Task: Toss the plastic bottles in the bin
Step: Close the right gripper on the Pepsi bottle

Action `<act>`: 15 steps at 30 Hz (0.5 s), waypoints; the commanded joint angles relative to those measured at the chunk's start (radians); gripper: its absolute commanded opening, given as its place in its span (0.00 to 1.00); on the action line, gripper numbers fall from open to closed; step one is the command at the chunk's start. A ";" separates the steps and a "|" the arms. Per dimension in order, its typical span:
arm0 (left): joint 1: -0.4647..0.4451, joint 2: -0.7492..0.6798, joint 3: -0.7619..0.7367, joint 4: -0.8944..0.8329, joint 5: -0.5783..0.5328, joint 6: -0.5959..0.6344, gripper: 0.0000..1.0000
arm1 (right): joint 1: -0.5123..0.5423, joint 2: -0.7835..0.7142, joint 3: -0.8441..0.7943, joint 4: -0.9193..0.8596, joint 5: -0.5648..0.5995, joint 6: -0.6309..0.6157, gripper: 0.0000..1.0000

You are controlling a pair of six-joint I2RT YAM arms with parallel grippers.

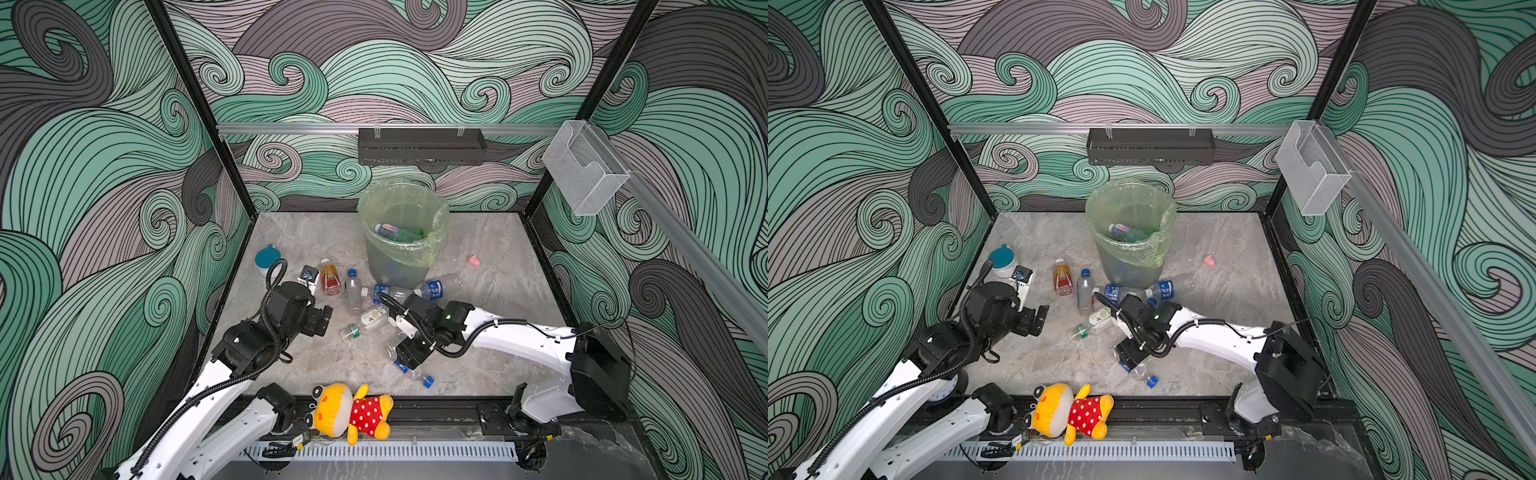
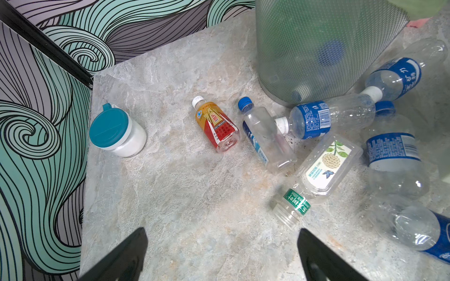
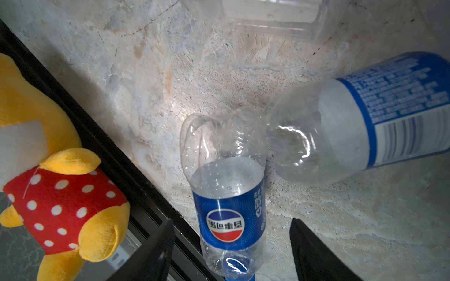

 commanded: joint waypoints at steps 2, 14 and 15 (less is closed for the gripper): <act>0.012 0.005 0.007 0.008 -0.009 0.002 0.99 | 0.028 0.033 -0.018 0.053 0.018 0.040 0.75; 0.012 -0.026 0.000 -0.010 -0.031 -0.013 0.99 | 0.056 0.103 -0.081 0.146 0.097 0.116 0.69; 0.012 -0.032 -0.002 -0.009 -0.038 -0.015 0.99 | 0.055 0.108 -0.085 0.151 0.098 0.117 0.67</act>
